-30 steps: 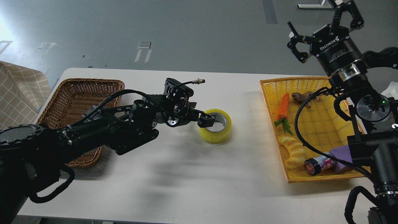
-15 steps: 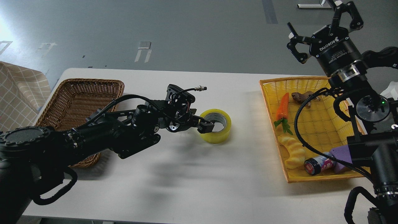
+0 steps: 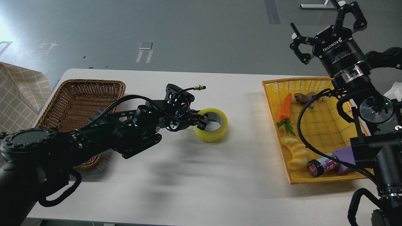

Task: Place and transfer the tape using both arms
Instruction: 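Grip the tape roll's rim with the left gripper and lift, then carry the tape roll into the wicker basket and release it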

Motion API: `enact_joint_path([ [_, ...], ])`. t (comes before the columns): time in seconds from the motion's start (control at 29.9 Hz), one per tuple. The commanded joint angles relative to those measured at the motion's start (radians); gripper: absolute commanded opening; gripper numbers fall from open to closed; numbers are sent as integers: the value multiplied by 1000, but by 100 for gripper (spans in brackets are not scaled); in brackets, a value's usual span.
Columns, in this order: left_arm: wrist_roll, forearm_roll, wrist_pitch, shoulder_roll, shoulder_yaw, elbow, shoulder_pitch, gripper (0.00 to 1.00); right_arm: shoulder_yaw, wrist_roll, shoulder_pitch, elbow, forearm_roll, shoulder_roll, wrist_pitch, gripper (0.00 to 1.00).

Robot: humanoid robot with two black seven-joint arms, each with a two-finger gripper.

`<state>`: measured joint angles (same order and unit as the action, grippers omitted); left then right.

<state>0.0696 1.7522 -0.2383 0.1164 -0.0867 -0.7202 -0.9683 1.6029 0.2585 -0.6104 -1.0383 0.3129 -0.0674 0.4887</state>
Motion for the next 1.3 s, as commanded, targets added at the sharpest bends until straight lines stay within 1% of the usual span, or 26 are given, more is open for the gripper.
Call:
enact_joint_path([
  [0.0, 4, 3, 16, 8, 11, -15, -30, 0, 0, -1, 1, 7, 0, 8, 0, 99],
  [0.2, 4, -2, 17, 41, 12, -74, -95, 0, 0, 1, 0, 12, 0, 14, 0, 99],
  [0.37, 10, -8, 17, 84, 10, -110, -116, 0, 0, 1, 1, 12, 0, 14, 0, 99],
  [0.74, 59, -65, 14, 224, 7, -114, -196, 0, 0, 1, 0, 12, 0, 20, 0, 99],
  [0.8, 67, -65, 13, 279, 7, -146, -214, 0, 0, 1, 1, 11, 0, 20, 0, 99],
  [0.94, 67, -65, 10, 365, 7, -217, -222, 0, 0, 1, 3, 12, 0, 20, 0, 99],
  [1.0, 67, -65, 10, 436, 7, -264, -222, 0, 0, 1, 5, 12, 0, 20, 0, 99],
  [1.14, 71, -65, 10, 519, 4, -303, -224, 0, -1, 1, 12, 12, 0, 21, 0, 99],
  [1.2, 96, -65, 10, 581, 4, -321, -224, 0, -5, 1, 14, 12, 0, 21, 0, 99],
  [1.27, 113, -65, 10, 620, 4, -323, -224, 0, -3, 1, 17, 12, 0, 21, 0, 99],
])
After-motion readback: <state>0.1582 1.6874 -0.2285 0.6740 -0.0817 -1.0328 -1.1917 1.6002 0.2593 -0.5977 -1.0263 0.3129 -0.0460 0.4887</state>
